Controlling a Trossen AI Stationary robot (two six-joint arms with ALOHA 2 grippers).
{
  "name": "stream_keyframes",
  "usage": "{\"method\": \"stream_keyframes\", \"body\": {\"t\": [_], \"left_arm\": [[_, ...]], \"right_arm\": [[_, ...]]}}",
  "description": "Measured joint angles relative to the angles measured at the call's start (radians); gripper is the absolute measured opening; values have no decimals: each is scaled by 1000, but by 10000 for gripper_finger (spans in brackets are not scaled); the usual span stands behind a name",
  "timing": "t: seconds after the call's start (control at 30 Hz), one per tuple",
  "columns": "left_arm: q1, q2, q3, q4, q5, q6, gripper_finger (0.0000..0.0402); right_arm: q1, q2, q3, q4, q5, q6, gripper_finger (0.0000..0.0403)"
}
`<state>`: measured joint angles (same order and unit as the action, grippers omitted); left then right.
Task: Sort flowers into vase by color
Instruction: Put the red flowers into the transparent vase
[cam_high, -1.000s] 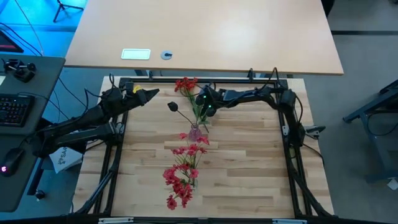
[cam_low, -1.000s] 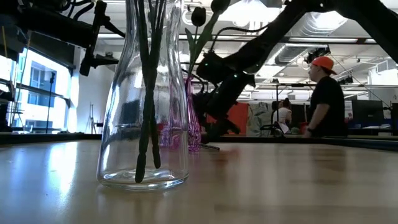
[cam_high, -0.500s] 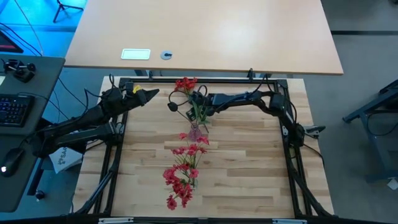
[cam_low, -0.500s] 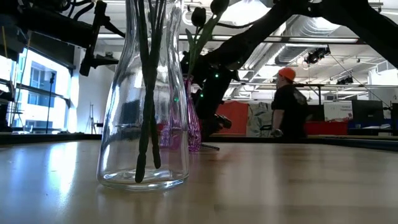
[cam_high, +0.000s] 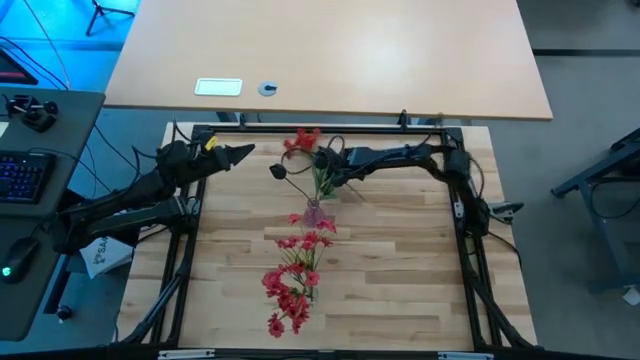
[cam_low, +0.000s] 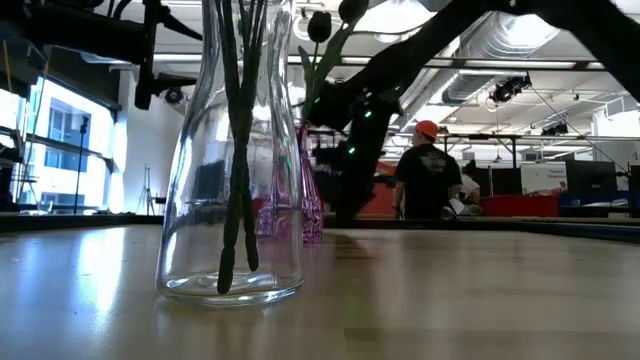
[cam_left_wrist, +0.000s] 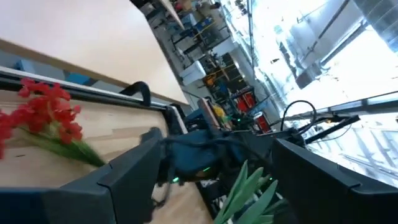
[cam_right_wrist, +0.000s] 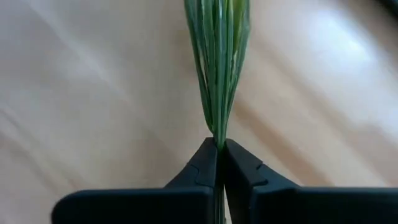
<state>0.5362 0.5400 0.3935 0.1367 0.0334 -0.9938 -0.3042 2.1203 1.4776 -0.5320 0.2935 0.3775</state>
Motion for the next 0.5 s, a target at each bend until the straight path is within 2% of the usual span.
{"method": "stream_keyframes", "body": {"t": [0.1,0.23,0.37,0.5], "left_arm": [[0,-23,0,-1,2,-4,296],[0,-51,0,-3,7,1,296],[0,-62,0,-3,-21,2,296],[0,-61,0,-3,-68,1,296]], "right_arm": [[-25,-155,-145,54,37,5,3],[-74,-410,-447,144,32,17,2],[-91,-686,-686,334,-93,106,1],[-8,-881,-850,561,-193,195,1]]}}
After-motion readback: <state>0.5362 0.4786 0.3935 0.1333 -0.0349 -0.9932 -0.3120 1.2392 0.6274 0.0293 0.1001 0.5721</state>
